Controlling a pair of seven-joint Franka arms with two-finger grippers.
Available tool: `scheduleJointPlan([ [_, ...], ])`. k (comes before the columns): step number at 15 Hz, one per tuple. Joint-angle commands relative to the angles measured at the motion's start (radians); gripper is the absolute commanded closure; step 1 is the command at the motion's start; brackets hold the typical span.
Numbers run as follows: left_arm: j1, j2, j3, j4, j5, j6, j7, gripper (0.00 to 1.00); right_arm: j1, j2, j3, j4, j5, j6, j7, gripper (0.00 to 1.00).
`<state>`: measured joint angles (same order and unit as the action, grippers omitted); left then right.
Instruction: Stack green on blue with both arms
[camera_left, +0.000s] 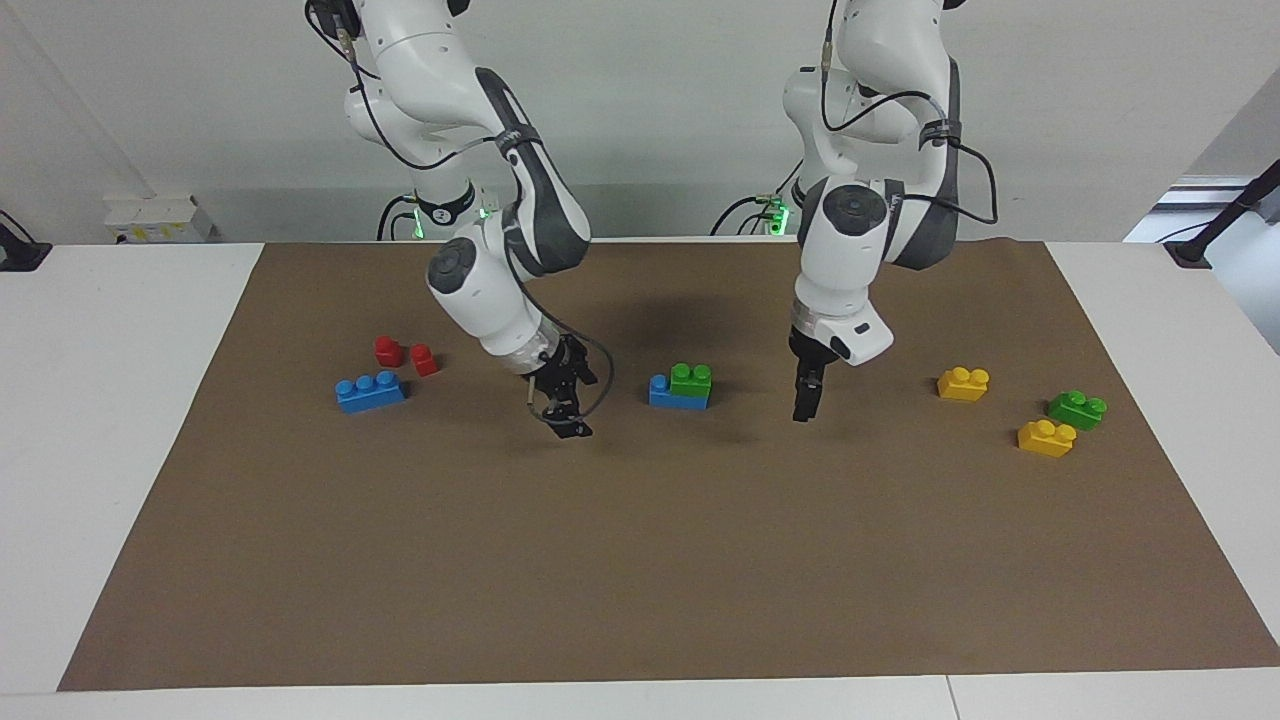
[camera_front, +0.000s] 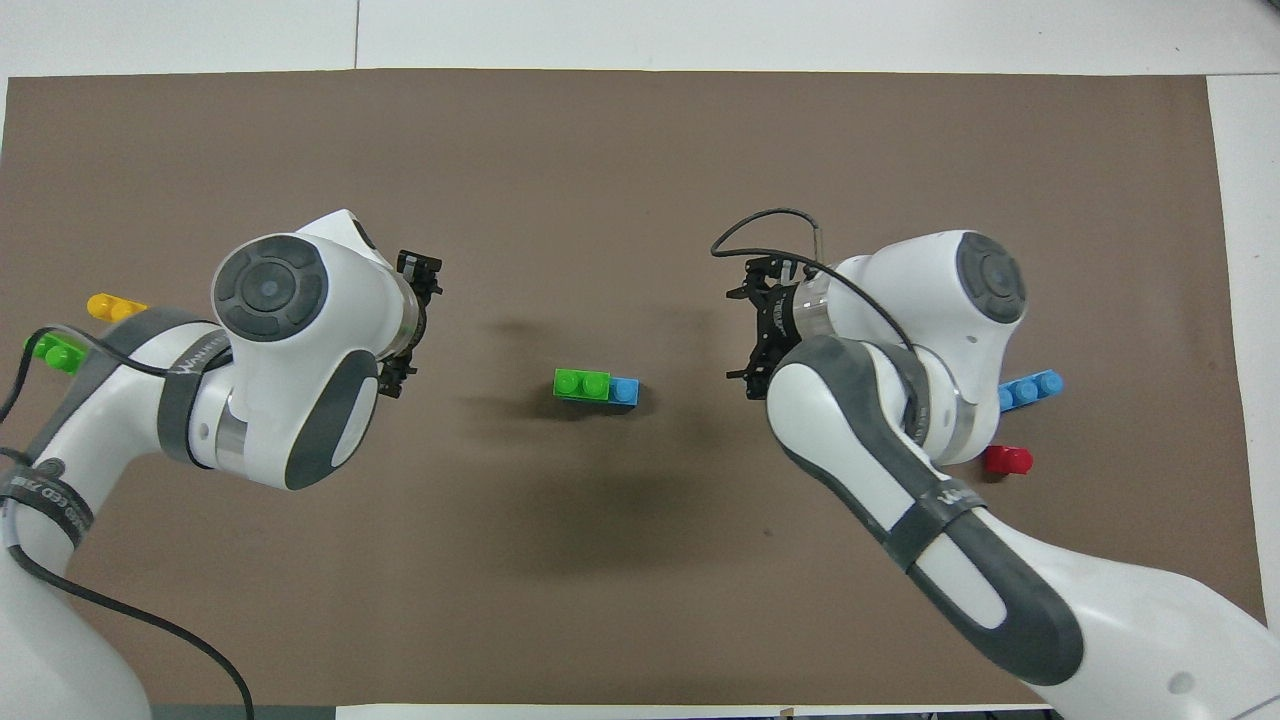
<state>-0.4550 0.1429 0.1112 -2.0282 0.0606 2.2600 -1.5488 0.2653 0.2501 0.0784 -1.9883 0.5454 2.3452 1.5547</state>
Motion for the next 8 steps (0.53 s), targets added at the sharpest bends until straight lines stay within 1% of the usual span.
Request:
scheduleJointPlan([
  [1, 0.073, -0.016, -0.007, 0.022, 0.015, -0.051, 0.200, 0.00, -0.110, -0.098, 0.008, 0.008, 0.018, -0.151, -0.198, 0.00],
  [3, 0.133, -0.019, -0.005, 0.023, 0.015, -0.054, 0.330, 0.00, -0.174, -0.120, 0.003, 0.054, -0.001, -0.275, -0.293, 0.00],
  [6, 0.215, -0.049, -0.004, 0.026, 0.016, -0.066, 0.571, 0.00, -0.236, -0.153, 0.003, 0.101, -0.106, -0.389, -0.419, 0.00],
  [8, 0.258, -0.052, -0.004, 0.063, 0.015, -0.120, 0.790, 0.00, -0.261, -0.179, 0.003, 0.132, -0.189, -0.454, -0.517, 0.00],
])
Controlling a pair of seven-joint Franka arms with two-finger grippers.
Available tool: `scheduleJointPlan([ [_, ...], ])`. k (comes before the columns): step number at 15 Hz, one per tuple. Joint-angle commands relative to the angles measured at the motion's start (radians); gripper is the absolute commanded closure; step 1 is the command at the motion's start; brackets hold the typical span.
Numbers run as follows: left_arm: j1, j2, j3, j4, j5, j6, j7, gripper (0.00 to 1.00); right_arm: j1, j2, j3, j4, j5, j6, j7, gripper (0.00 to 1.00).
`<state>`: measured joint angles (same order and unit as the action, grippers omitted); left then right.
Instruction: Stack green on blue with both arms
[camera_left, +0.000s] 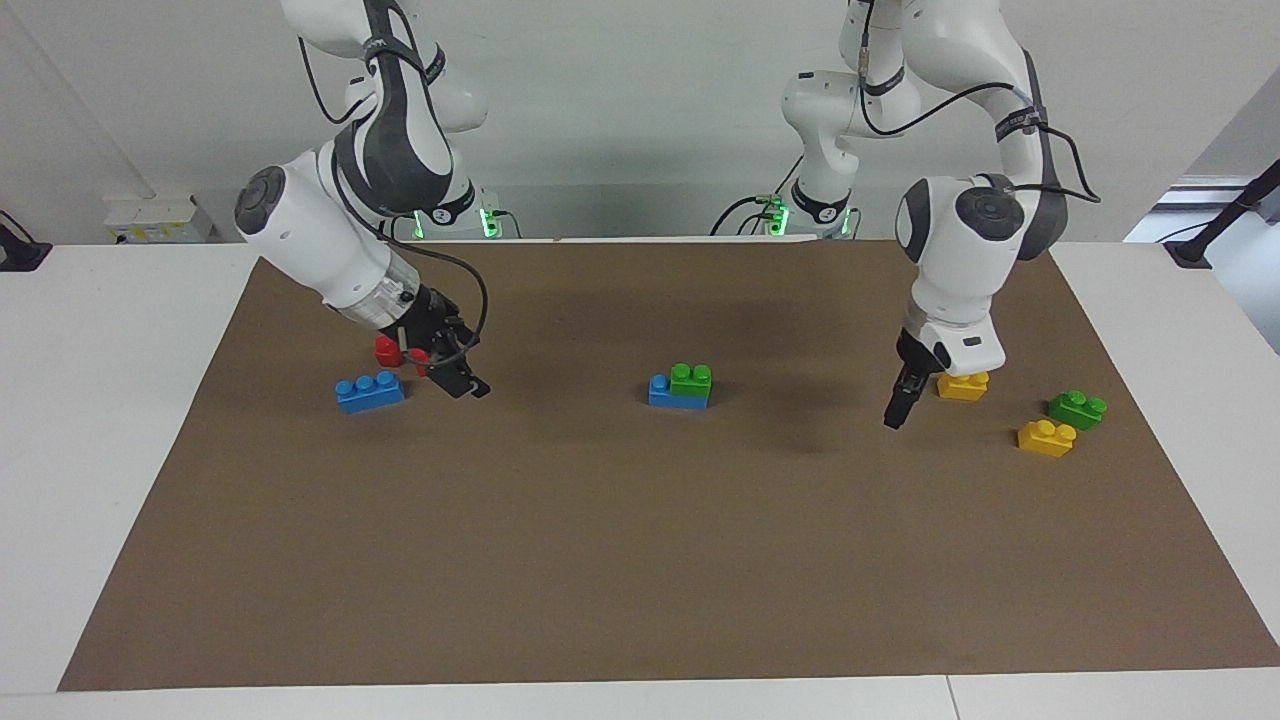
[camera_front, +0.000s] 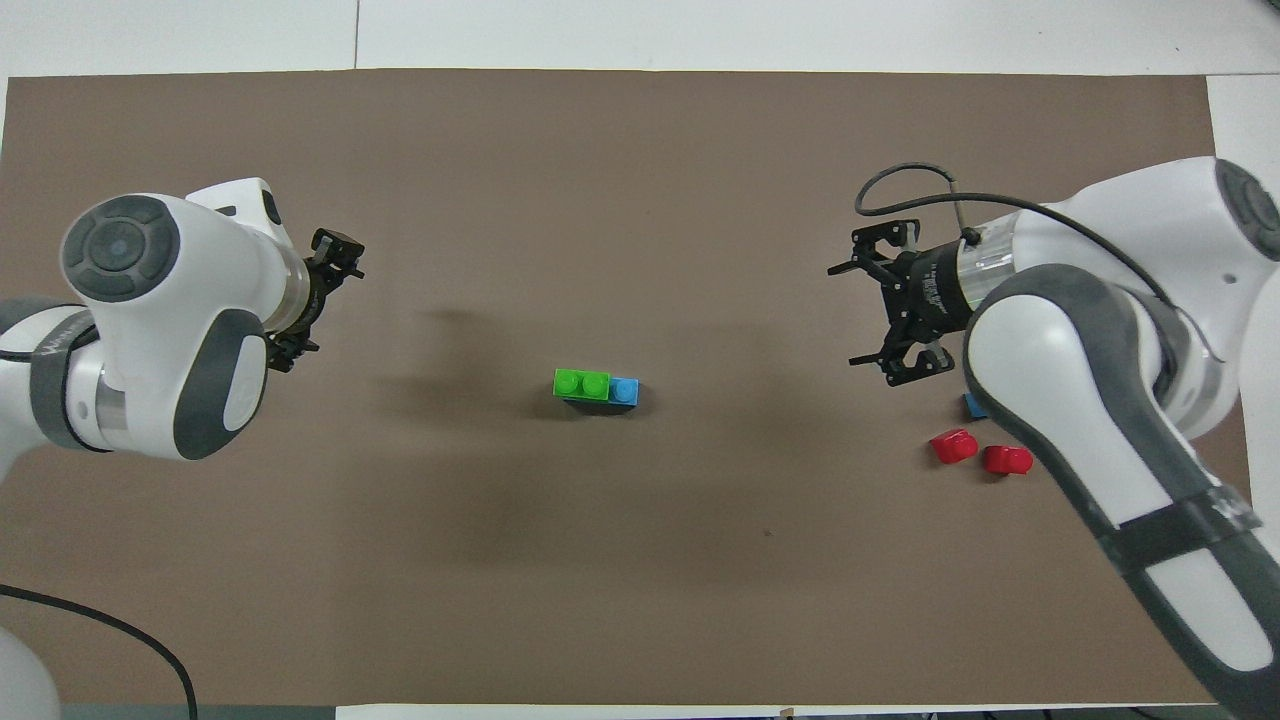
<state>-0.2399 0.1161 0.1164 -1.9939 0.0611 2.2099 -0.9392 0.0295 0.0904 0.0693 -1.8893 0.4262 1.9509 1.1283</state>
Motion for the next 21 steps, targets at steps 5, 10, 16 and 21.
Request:
scheduleJointPlan([
  [5, 0.128, -0.030, -0.009, 0.148, 0.011, -0.249, 0.696, 0.00, -0.079, -0.096, 0.010, 0.085, -0.191, -0.191, -0.370, 0.00],
  [10, 0.139, -0.047, -0.021, 0.294, -0.029, -0.468, 0.839, 0.00, -0.117, -0.172, 0.010, 0.116, -0.290, -0.283, -0.746, 0.00],
  [16, 0.140, -0.055, -0.017, 0.463, -0.079, -0.712, 0.933, 0.00, -0.140, -0.221, 0.007, 0.128, -0.336, -0.354, -0.999, 0.00],
  [21, 0.140, -0.055, -0.003, 0.514, -0.116, -0.803, 0.971, 0.00, -0.157, -0.215, 0.009, 0.144, -0.379, -0.360, -1.067, 0.00],
])
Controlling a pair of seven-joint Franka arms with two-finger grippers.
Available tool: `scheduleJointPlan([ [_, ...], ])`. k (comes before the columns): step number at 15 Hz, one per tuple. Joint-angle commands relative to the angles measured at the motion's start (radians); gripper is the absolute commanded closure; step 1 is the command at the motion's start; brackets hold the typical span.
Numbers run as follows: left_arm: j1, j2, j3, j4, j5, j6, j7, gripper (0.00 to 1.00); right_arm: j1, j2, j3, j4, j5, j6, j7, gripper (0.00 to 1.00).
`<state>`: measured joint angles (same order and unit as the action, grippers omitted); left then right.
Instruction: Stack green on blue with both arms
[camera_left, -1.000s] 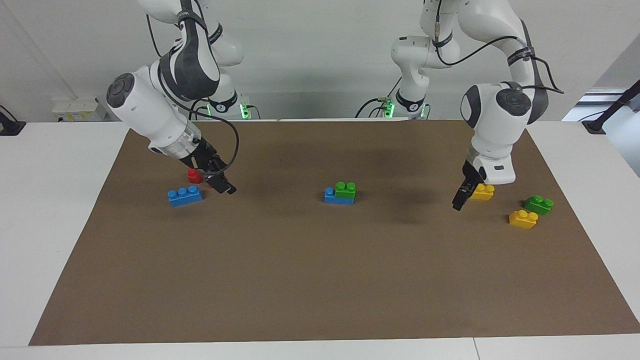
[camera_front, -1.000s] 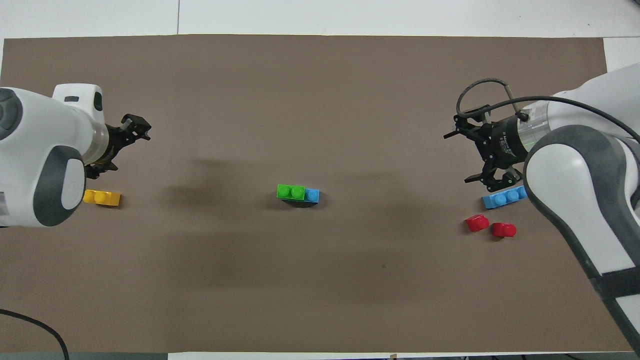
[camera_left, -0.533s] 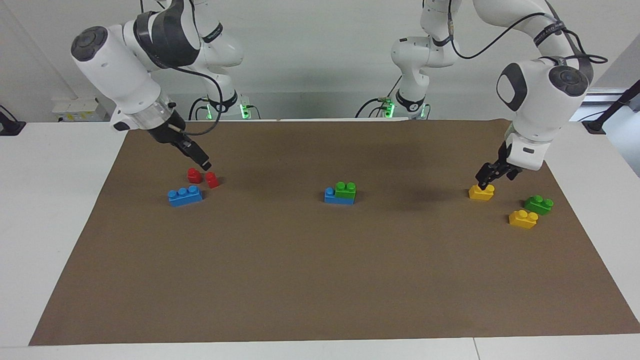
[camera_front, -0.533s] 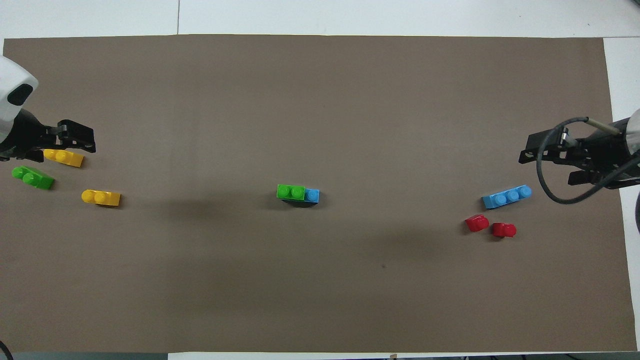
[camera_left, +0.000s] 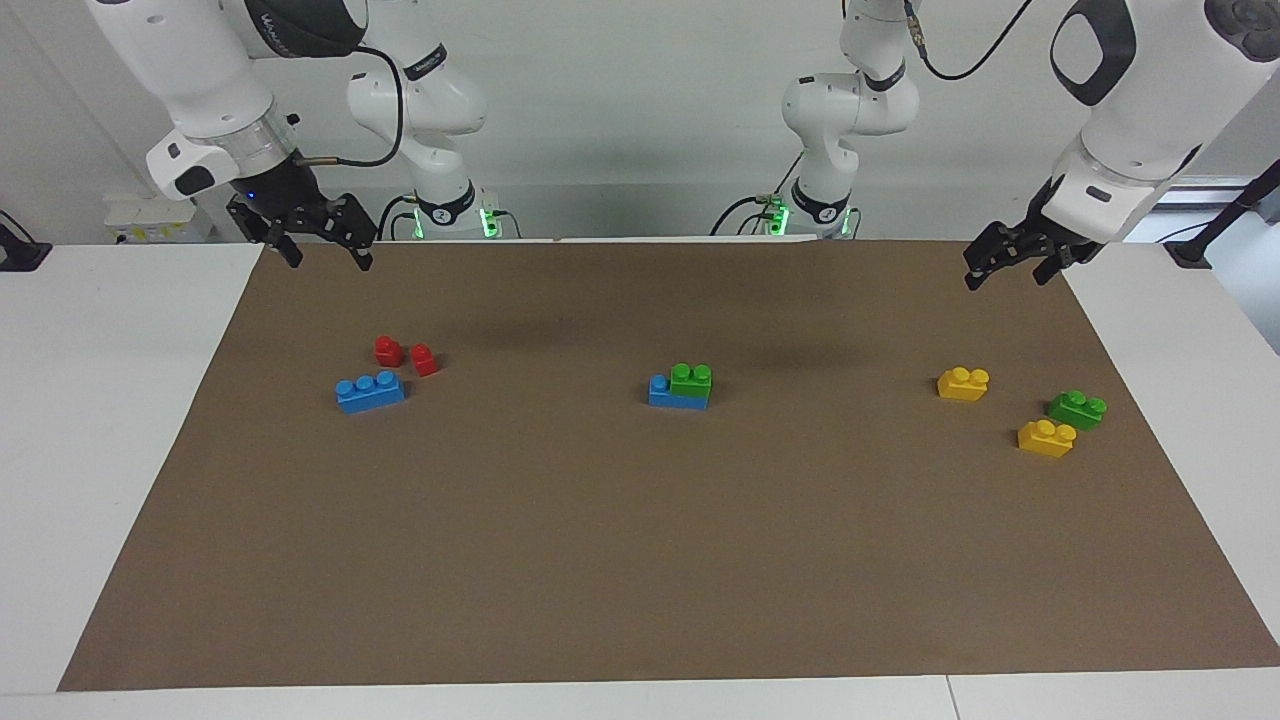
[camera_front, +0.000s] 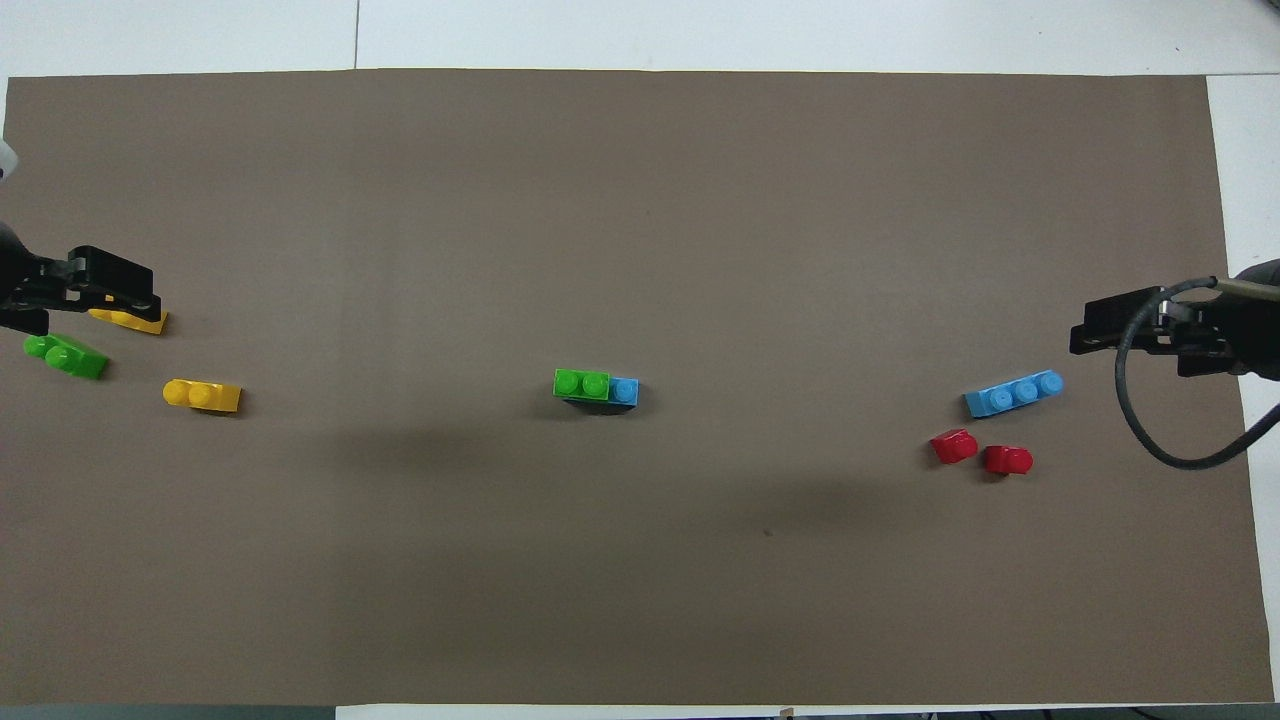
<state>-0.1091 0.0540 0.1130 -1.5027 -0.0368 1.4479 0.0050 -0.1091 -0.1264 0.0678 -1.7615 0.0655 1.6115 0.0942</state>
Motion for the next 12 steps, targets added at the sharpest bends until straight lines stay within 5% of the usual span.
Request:
scheduleJointPlan([
  [1, 0.009, 0.007, 0.001, 0.022, -0.020, -0.032, 0.027, 0.00, -0.020, 0.002, 0.010, 0.016, -0.018, -0.027, -0.034, 0.00],
  [12, 0.008, 0.007, -0.007, 0.024, -0.008, -0.001, 0.059, 0.00, -0.030, -0.001, 0.010, 0.014, -0.058, -0.053, -0.099, 0.00],
])
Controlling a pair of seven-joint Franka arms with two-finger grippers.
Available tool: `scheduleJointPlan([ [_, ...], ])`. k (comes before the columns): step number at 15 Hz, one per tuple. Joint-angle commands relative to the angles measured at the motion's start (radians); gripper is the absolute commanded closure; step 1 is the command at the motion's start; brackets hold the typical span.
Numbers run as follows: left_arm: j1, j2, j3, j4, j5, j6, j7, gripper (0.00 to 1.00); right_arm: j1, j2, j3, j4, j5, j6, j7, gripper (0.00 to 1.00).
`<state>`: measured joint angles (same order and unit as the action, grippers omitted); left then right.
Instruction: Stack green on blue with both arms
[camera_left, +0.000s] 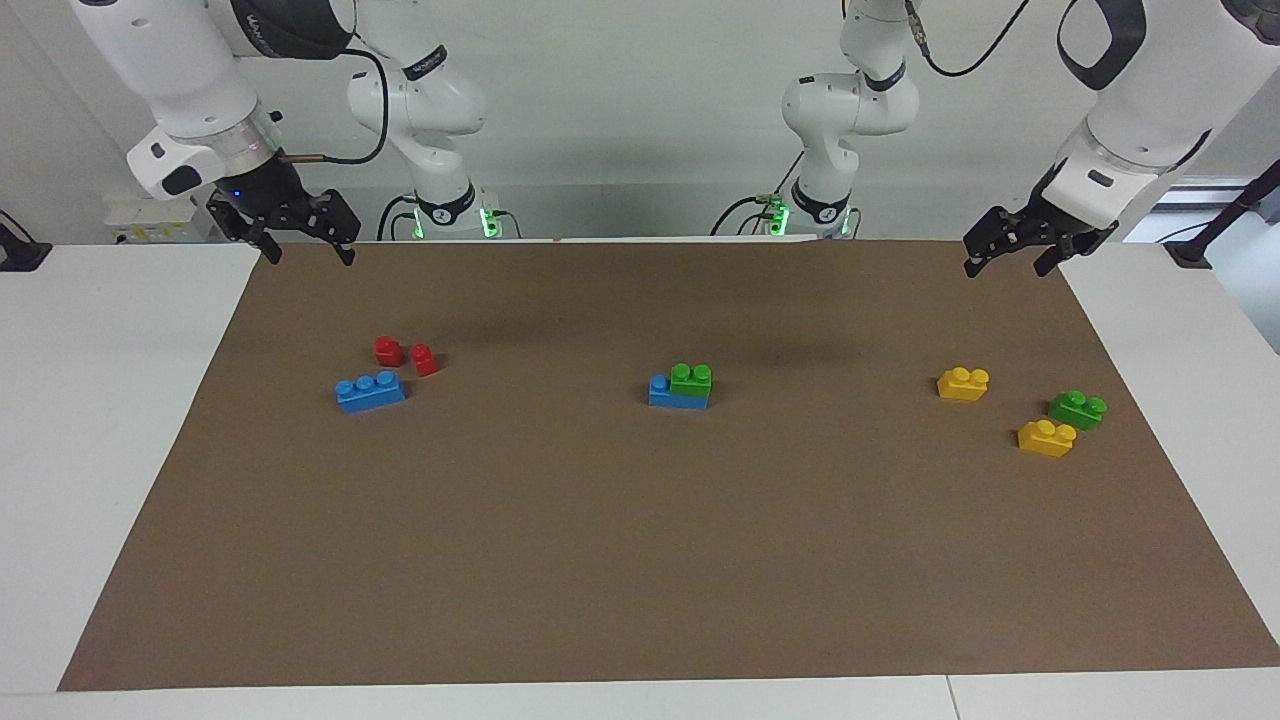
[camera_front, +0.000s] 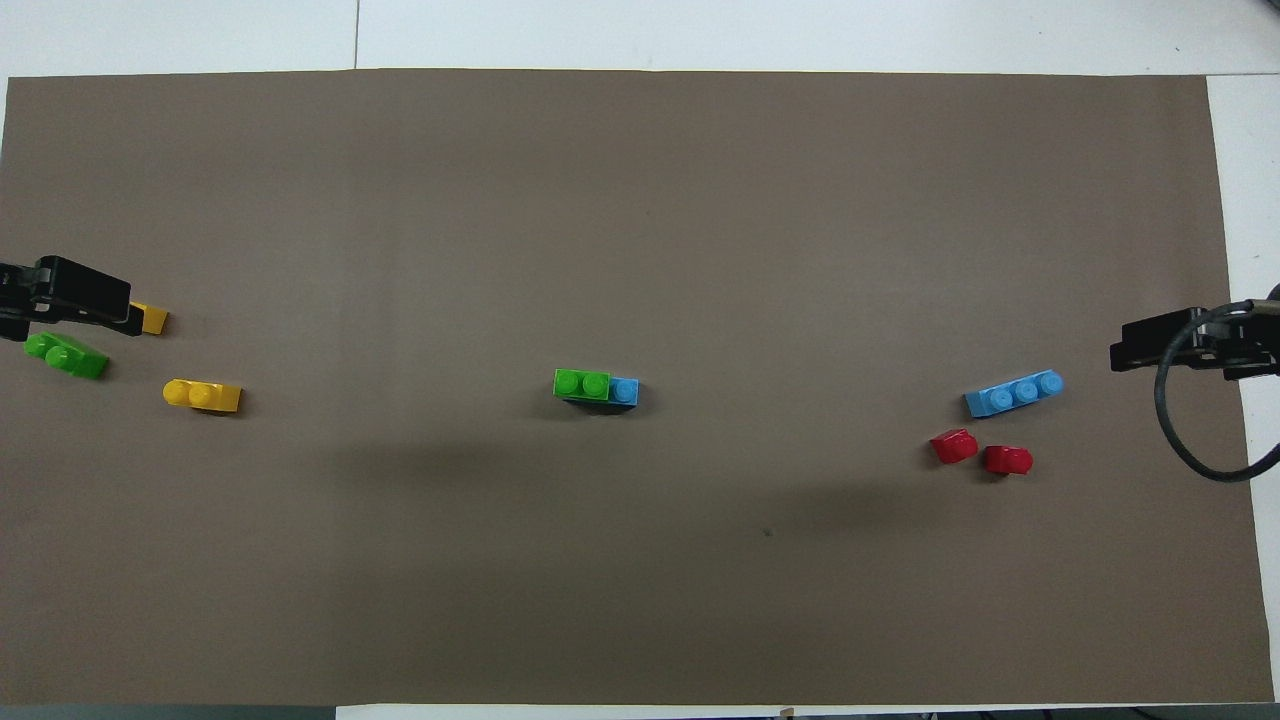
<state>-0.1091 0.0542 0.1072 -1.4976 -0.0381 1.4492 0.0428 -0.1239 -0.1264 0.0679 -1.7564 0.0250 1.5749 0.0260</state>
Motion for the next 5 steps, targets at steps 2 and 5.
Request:
scheduleJointPlan([
  [2, 0.008, 0.007, -0.003, 0.019, -0.006, -0.004, 0.022, 0.00, -0.016, -0.001, 0.010, 0.009, -0.019, -0.016, -0.029, 0.00],
  [5, 0.008, 0.004, -0.003, 0.017, -0.006, -0.003, 0.022, 0.00, -0.014, -0.002, 0.013, 0.009, -0.017, -0.015, -0.028, 0.00],
])
